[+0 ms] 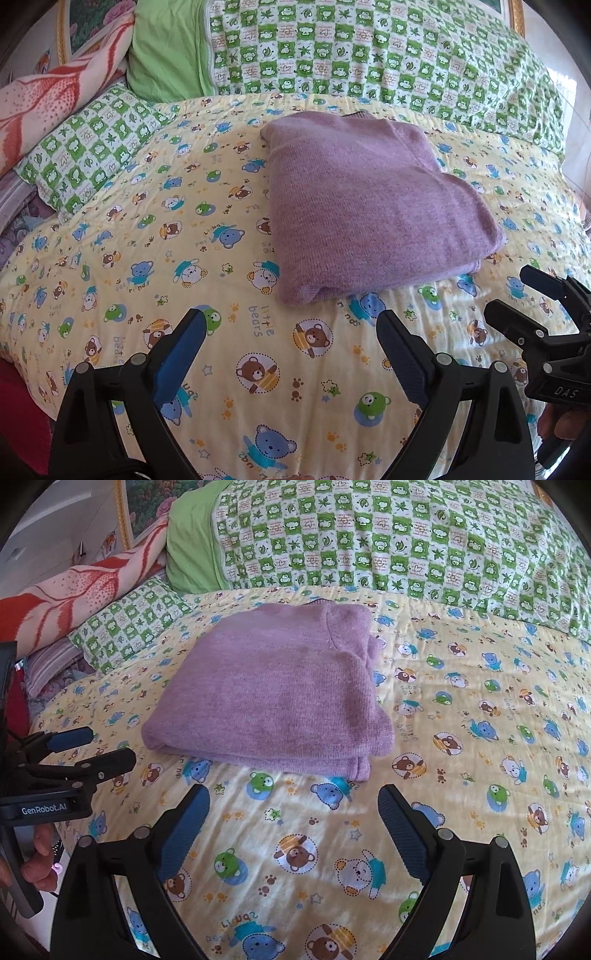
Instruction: Fold small clothes
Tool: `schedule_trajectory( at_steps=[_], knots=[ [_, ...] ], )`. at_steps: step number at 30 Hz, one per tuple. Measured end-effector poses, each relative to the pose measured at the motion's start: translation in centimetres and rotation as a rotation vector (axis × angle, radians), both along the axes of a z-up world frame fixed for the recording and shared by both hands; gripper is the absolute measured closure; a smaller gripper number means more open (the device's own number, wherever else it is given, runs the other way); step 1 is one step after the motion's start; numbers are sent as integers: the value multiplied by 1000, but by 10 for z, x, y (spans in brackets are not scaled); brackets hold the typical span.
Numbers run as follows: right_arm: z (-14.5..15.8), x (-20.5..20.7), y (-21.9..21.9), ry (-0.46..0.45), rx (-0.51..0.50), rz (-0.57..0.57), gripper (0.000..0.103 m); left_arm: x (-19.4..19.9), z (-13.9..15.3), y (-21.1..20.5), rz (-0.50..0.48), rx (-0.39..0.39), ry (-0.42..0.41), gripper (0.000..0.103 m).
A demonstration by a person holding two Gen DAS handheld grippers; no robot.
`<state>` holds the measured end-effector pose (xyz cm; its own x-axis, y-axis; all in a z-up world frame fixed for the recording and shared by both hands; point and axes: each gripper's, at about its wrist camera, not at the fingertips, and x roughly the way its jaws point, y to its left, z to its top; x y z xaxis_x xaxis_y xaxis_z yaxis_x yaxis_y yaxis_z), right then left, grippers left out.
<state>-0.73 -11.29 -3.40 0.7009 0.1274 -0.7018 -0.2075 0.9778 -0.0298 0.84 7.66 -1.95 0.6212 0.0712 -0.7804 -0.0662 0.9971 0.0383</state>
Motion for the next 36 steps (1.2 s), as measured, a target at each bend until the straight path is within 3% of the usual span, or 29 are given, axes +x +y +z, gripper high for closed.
schedule_trajectory(
  at_steps=[36],
  knots=[
    [7,17,12,4,20,28,10,7,0,-5,48,-10,16,8]
  ],
)
